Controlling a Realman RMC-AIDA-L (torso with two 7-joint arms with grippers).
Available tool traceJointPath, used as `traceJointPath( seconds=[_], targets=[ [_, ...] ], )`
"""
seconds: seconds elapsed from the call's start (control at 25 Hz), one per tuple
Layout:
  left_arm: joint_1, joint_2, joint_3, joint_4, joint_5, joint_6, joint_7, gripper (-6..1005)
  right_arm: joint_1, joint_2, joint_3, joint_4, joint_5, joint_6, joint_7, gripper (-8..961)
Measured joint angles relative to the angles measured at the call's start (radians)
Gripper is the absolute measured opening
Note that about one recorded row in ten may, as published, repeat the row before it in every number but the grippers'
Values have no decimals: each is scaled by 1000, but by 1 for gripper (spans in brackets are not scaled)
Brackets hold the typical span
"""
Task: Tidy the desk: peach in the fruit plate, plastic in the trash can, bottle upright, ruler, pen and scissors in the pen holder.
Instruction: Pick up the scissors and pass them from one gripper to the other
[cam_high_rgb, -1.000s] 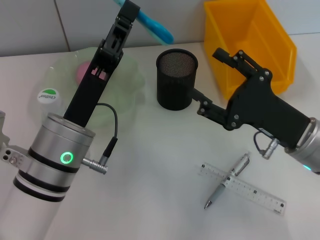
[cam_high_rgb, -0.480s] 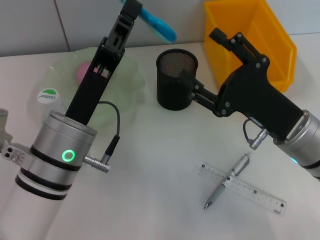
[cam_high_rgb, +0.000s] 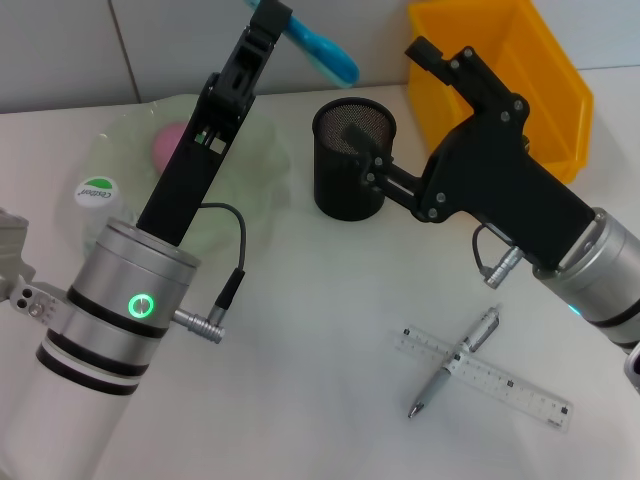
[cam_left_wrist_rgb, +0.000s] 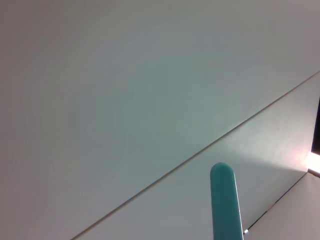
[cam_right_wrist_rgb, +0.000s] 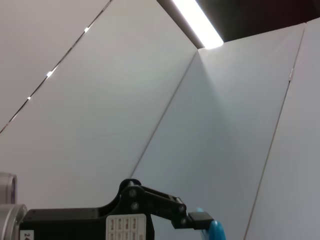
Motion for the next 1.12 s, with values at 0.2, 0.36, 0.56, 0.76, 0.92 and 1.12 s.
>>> traceJointPath(
  seconds=[0.2, 0.36, 0.56, 0.76, 0.92, 1.12],
  targets=[
    [0, 0, 0, 0, 0, 2, -4, 238, 23, 0, 0, 15, 1, 9, -44, 760],
    [0, 0, 0, 1, 0, 6, -6, 238, 42, 0, 1, 16, 1, 23, -54, 757],
    [0, 0, 0, 2, 1, 7, -14, 238, 59, 0, 2, 16, 2, 49, -56, 752],
    [0, 0, 0, 2, 1, 7, -14, 238, 72, 0, 3, 16, 2, 51, -62, 748],
    [-1, 0, 0, 2, 0, 9, -14, 238, 81, 1, 4, 30, 2, 51, -99, 744],
    [-2, 0, 0, 2, 1, 11, -15, 239, 82, 1, 5, 40, 2, 51, -129, 739]
  ],
)
